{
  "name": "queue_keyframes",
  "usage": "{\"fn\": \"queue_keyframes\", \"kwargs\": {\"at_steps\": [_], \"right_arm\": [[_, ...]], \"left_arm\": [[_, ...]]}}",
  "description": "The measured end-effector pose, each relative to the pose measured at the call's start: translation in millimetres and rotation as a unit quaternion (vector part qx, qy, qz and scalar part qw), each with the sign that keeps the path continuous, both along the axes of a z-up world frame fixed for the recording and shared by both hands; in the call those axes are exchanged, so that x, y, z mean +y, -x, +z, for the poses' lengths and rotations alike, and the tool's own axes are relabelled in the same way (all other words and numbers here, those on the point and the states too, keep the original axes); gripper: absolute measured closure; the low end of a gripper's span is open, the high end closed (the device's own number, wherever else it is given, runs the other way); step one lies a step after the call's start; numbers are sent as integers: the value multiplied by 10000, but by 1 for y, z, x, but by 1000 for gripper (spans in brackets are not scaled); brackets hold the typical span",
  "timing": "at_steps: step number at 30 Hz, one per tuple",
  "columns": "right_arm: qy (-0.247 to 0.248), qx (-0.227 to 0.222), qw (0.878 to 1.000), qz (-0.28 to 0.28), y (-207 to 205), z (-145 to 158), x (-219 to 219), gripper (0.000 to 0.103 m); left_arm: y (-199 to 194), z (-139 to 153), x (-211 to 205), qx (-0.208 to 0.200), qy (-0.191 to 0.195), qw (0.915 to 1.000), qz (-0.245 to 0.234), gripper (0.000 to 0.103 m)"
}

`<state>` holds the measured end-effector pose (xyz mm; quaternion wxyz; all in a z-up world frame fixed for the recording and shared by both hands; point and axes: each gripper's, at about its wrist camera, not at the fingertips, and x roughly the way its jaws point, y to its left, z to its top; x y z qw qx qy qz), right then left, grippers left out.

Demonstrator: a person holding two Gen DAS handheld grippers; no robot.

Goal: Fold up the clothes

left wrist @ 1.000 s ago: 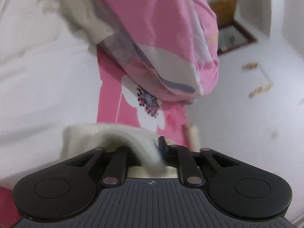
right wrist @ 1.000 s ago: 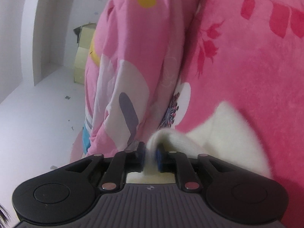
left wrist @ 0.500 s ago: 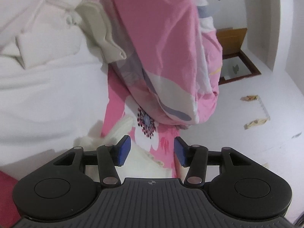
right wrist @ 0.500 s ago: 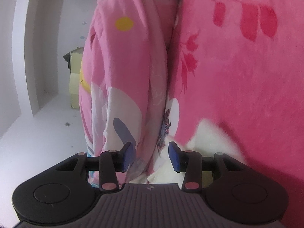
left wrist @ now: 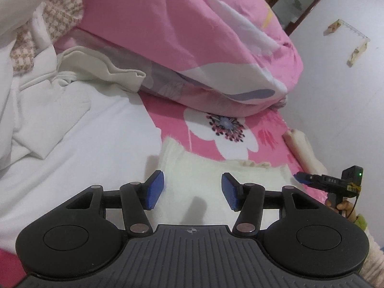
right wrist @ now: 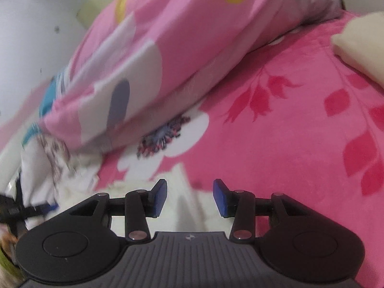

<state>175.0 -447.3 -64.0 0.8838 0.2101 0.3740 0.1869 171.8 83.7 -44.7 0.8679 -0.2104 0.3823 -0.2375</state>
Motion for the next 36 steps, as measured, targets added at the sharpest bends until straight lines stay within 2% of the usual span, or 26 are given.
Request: {"fn": "queue_keyframes", "kwargs": {"at_steps": [4,10,14,17,19,20,21,25,30,36], "right_arm": [[88,185,9995,251,-9,-9,3,58],[82,76,9991,405,-14,-11,4,61],[-66,35,9986,516,-17,-12,7,65],[-146,-50,9977,666,-17,-10,11,65],[-101,-99,9972,732,-17,-9,14,68],[-37,-147,9971,742,-16,-8,16,82],[43,-208,9970,744,-14,-6,19,94],[341,-643,9952,658,1,6,26,95],[428,-1201,9913,335,22,31,22,95],[292,-1611,9864,117,24,58,17,96]], "left_arm": [[-13,-7,-2,178,-124,9997,-101,50],[-29,-23,1,413,157,9989,-145,50],[-29,-24,0,342,258,9990,-119,64],[-27,-22,-3,192,171,9996,-70,69],[-25,-21,-5,83,99,9999,-34,84],[-23,-20,-7,29,63,10000,-16,94],[-22,-19,-8,-26,26,10000,1,95],[-12,-9,-14,-417,-87,9991,46,97],[0,12,-9,-745,291,9967,141,97],[-3,38,-8,-1207,434,9915,215,97]]}}
